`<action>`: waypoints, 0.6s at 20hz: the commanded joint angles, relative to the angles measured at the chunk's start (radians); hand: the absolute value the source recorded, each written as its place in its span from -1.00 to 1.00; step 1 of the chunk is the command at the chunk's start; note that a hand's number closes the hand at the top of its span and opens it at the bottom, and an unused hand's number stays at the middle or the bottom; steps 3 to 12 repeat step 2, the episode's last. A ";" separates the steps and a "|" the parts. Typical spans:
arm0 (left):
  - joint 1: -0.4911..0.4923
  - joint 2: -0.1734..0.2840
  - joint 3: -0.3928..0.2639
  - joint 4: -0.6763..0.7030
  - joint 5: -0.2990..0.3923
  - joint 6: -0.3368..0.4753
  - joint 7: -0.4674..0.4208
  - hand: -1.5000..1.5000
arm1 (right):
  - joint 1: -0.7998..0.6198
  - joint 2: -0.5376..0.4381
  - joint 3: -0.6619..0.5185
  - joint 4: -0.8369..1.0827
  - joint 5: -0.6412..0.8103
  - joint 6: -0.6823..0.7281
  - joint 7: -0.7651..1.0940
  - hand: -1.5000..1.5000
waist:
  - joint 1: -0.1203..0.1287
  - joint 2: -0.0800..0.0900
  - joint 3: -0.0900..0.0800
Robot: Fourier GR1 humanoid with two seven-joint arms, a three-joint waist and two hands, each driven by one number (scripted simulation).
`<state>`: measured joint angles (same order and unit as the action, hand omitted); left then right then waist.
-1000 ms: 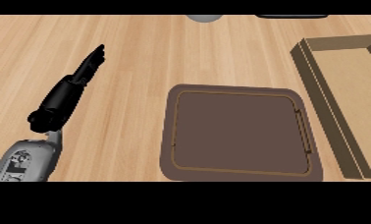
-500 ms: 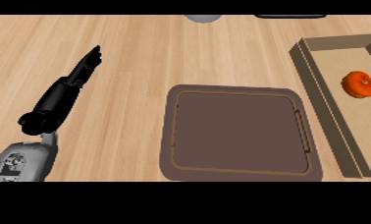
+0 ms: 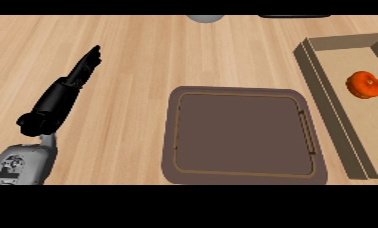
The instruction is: Pick the squash from the tray and place it in the cardboard box
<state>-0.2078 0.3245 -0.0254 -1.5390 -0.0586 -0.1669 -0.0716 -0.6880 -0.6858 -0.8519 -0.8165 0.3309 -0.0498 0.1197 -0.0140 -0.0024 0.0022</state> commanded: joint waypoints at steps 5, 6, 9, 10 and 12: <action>0.023 -0.017 -0.015 -0.029 -0.014 -0.005 -0.001 0.00 | 0.097 -0.046 -0.124 0.050 -0.107 -0.034 -0.130 -1.00 | 0.014 0.004 -0.001; 0.023 -0.017 -0.015 -0.029 -0.014 -0.005 -0.001 0.00 | 0.097 -0.046 -0.124 0.050 -0.107 -0.034 -0.130 -1.00 | 0.014 0.004 -0.001; 0.023 -0.017 -0.015 -0.029 -0.014 -0.005 -0.001 0.00 | 0.097 -0.046 -0.124 0.050 -0.107 -0.034 -0.130 -1.00 | 0.014 0.004 -0.001; 0.023 -0.017 -0.015 -0.029 -0.014 -0.005 -0.001 0.00 | 0.097 -0.046 -0.124 0.050 -0.107 -0.034 -0.130 -1.00 | 0.014 0.004 -0.001; 0.023 -0.017 -0.015 -0.029 -0.014 -0.005 -0.001 0.00 | 0.097 -0.046 -0.124 0.050 -0.107 -0.034 -0.130 -1.00 | 0.014 0.004 -0.001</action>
